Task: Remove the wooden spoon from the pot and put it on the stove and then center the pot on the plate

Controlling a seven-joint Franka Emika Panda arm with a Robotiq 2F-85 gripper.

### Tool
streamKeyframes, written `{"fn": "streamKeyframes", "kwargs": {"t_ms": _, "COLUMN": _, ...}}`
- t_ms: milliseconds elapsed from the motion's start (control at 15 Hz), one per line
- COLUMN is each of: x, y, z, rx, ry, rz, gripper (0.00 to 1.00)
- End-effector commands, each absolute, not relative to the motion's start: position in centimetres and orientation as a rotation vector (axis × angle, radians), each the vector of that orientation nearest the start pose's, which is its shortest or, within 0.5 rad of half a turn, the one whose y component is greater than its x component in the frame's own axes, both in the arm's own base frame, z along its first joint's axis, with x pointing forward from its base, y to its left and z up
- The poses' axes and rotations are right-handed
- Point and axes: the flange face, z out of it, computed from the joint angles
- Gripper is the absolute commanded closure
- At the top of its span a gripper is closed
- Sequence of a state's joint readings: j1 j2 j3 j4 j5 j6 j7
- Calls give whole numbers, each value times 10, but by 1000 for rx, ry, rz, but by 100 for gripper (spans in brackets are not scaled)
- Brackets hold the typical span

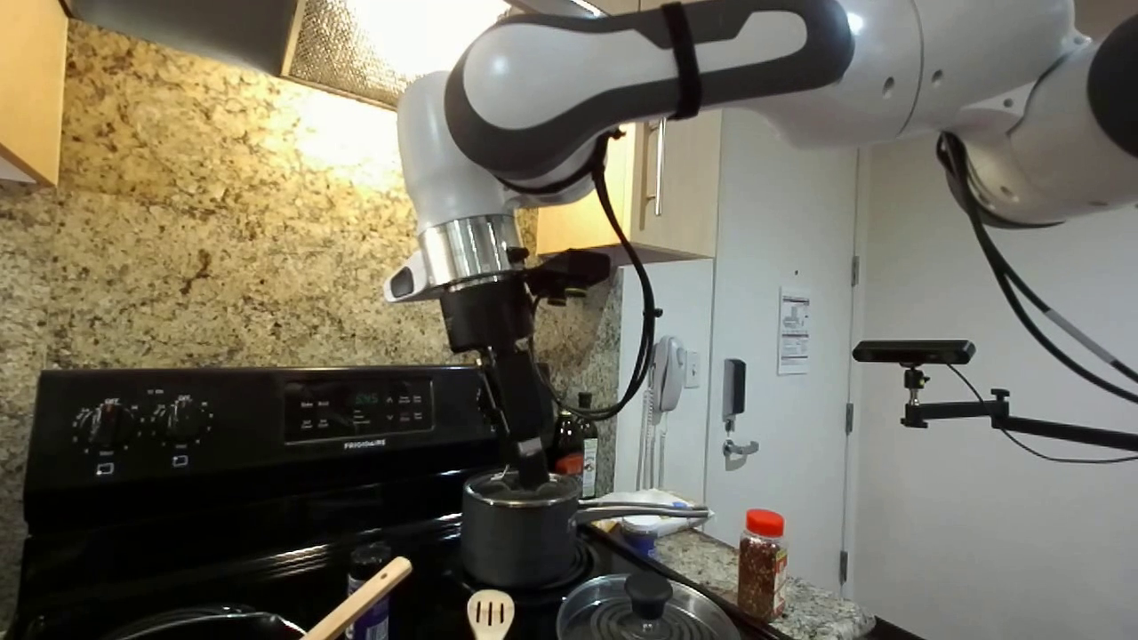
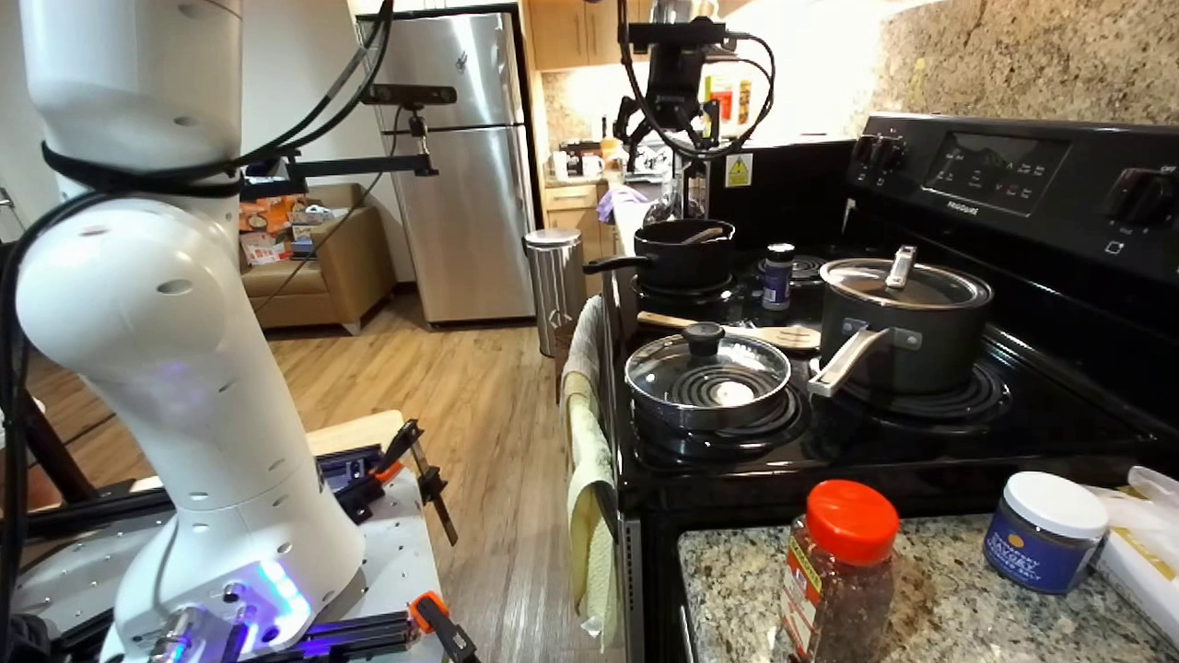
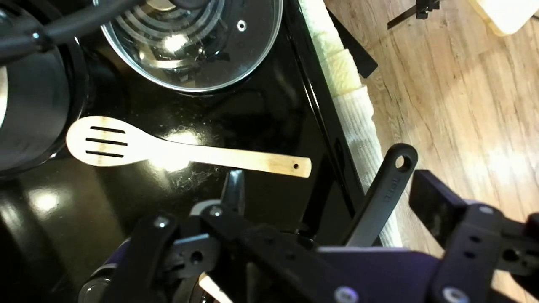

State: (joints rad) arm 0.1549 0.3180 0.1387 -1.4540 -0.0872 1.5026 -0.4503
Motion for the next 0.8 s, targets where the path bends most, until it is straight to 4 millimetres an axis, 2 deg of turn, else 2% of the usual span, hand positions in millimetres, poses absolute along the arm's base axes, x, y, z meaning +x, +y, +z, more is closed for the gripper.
{"fn": "streamKeyframes", "kwargs": {"t_ms": 0, "x": 615, "y": 162, "z": 482, "rx": -2893, "ry": -1288, "rz": 417, "gripper": 0}}
{"fn": "streamKeyframes", "kwargs": {"t_ms": 200, "x": 636, "y": 165, "z": 466, "rx": -2796, "ry": -1522, "rz": 425, "gripper": 0}}
{"fn": "streamKeyframes", "kwargs": {"t_ms": 533, "x": 677, "y": 181, "z": 431, "rx": -2561, "ry": -1858, "rz": 409, "gripper": 0}}
{"fn": "streamKeyframes", "kwargs": {"t_ms": 733, "x": 692, "y": 189, "z": 418, "rx": -2453, "ry": -1957, "rz": 382, "gripper": 0}}
